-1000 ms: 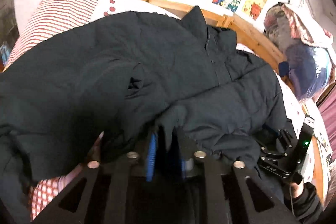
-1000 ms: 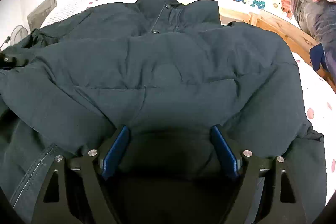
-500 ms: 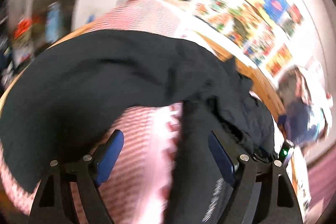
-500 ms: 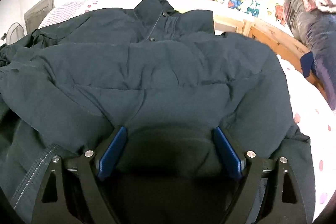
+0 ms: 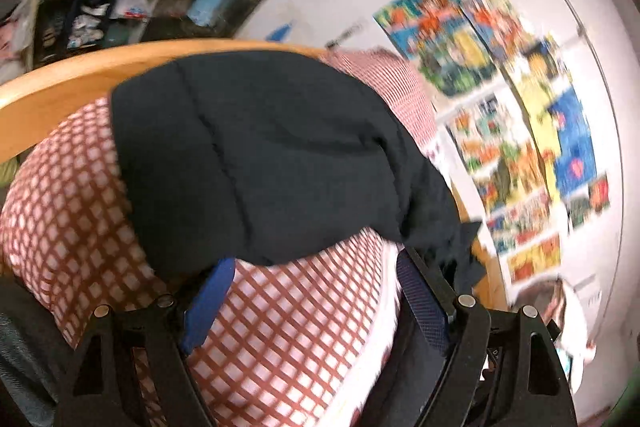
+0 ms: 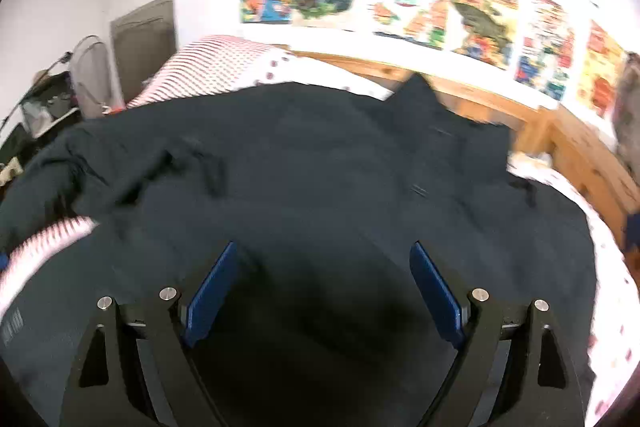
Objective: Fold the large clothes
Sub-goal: 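Lift and fold the held sleeve across the jacket body with the left tool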
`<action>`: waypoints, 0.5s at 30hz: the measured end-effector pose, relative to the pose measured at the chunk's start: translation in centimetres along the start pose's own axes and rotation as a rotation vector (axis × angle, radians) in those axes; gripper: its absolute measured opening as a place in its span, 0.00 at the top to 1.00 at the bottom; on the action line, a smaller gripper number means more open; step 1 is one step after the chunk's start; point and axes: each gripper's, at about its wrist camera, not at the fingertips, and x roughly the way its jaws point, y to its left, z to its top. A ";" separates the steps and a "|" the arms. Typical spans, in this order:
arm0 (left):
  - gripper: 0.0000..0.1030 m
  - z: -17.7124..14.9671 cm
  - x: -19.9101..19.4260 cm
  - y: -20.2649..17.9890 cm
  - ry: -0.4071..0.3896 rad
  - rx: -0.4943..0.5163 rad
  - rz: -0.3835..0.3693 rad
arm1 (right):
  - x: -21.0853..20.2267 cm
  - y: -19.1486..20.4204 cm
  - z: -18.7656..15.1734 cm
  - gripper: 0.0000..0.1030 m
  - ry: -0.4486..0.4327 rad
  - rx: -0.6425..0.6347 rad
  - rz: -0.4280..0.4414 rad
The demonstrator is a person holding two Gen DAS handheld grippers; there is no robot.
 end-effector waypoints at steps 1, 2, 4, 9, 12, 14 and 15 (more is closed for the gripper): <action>0.21 0.1 0.1 0.5 -0.014 -0.029 0.000 | 1.2 1.1 1.1 0.19 0.006 -0.011 0.026; 0.21 0.3 0.1 0.9 -0.022 -0.047 0.001 | 2.0 1.9 1.6 0.19 0.010 -0.018 0.033; 0.21 0.4 0.5 1.4 -0.038 -0.074 0.011 | 4.2 3.4 3.0 0.19 0.026 -0.025 0.045; 0.35 1.1 0.7 2.5 -0.068 -0.082 0.025 | 8.9 5.5 3.8 0.19 0.079 -0.025 0.042; 0.60 1.5 1.0 3.0 -0.078 -0.075 0.055 | 10.9 6.1 2.3 0.17 0.121 0.007 0.065; 0.70 1.6 0.8 3.5 -0.093 -0.074 0.049 | 12.0 5.9 0.8 0.12 0.151 0.031 0.074; 0.77 1.8 0.7 3.5 -0.104 -0.068 0.048 | 12.2 5.8 0.5 0.11 0.153 0.039 0.077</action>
